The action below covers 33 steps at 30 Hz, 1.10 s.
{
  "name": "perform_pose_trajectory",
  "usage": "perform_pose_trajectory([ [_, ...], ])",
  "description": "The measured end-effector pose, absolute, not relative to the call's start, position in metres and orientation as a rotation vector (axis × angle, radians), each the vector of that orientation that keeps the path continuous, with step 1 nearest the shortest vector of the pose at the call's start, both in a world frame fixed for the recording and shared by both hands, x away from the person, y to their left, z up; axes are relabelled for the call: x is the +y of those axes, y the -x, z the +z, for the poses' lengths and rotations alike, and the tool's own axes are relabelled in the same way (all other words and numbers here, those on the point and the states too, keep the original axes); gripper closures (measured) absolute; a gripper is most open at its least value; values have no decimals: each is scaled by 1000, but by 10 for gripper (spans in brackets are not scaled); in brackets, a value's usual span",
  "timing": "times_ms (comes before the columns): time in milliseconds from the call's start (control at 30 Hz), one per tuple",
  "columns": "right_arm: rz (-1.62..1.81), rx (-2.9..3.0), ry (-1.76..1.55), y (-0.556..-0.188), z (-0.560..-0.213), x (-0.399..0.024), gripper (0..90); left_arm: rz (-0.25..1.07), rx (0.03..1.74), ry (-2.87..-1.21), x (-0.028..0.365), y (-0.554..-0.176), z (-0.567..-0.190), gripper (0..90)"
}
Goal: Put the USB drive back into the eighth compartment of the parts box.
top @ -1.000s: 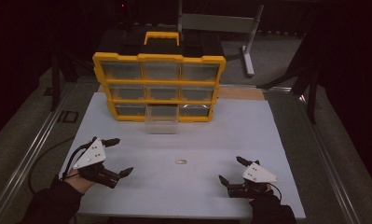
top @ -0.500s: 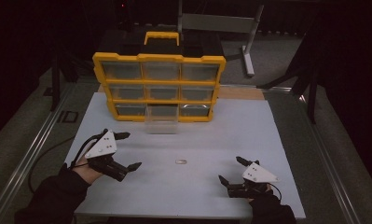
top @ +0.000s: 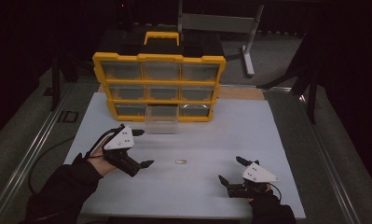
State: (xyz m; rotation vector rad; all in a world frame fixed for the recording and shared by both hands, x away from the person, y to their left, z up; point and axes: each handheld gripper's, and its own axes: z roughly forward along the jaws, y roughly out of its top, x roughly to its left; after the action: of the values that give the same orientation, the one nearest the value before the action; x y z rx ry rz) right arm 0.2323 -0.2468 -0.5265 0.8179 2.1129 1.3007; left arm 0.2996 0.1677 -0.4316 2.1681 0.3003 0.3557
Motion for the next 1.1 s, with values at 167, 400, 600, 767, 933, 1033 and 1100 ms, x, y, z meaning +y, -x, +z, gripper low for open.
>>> perform_pose_trajectory([
  [167,1310,2110,-821,-232,-526,-247,84,329,274,-2200,156,-306,-433,4],
  [400,1311,2114,-820,-232,-527,-247,84,285,246,-2216,141,-311,-435,4],
  [600,1306,2115,-811,-233,-527,-247,84,262,220,-2244,126,-316,-441,4],
  [767,1303,2117,-814,-233,-527,-247,84,232,200,-2268,115,-319,-447,4],
  [933,1302,2117,-819,-233,-527,-247,84,204,186,-2289,108,-321,-453,4],
  [1033,1299,2116,-816,-233,-527,-246,84,225,188,-2315,103,-322,-457,4],
  [1100,1298,2123,-817,-233,-528,-246,84,199,175,-2332,98,-324,-461,4],
])
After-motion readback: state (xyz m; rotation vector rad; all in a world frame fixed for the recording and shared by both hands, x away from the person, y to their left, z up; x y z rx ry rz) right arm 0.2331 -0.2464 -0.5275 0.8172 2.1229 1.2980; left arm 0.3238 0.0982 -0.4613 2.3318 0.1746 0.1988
